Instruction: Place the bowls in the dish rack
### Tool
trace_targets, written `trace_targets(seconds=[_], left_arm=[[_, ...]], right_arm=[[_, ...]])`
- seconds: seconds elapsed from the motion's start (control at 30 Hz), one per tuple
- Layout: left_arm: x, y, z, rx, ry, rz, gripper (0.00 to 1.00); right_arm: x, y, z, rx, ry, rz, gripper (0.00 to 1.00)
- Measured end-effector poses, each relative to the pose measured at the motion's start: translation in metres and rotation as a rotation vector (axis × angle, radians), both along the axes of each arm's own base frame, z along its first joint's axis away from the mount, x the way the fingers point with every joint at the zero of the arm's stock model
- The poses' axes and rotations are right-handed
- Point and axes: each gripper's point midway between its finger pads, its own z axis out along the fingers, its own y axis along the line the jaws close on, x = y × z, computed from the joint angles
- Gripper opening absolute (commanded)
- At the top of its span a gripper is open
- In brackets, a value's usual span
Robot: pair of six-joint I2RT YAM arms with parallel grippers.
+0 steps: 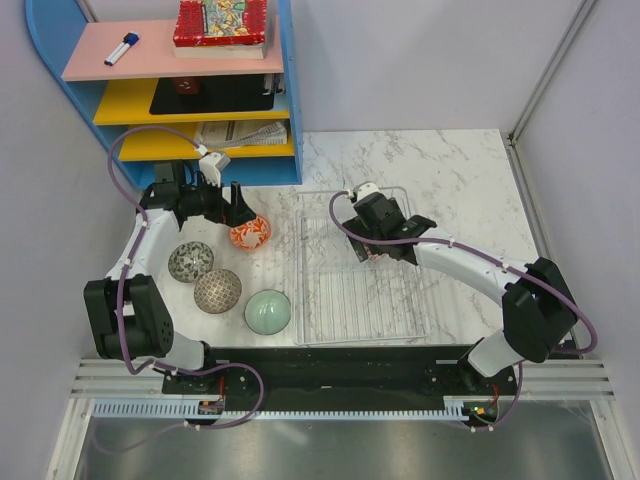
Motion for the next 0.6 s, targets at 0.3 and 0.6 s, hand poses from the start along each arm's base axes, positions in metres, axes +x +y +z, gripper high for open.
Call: trace_targets(seconds=[0.3,0.6], left_arm=[[0.001,0.002,-0.007,0.006,0.019,0.007,1.0],[0.005,0.007,-0.02,0.03,0.051,0.032,1.0]], right_arm=[[0.004,-0.003,0.007,-0.062,-0.033,0.04,0.98],[0.01,-0.001,0.031,-0.085,-0.083,0.09,0.98]])
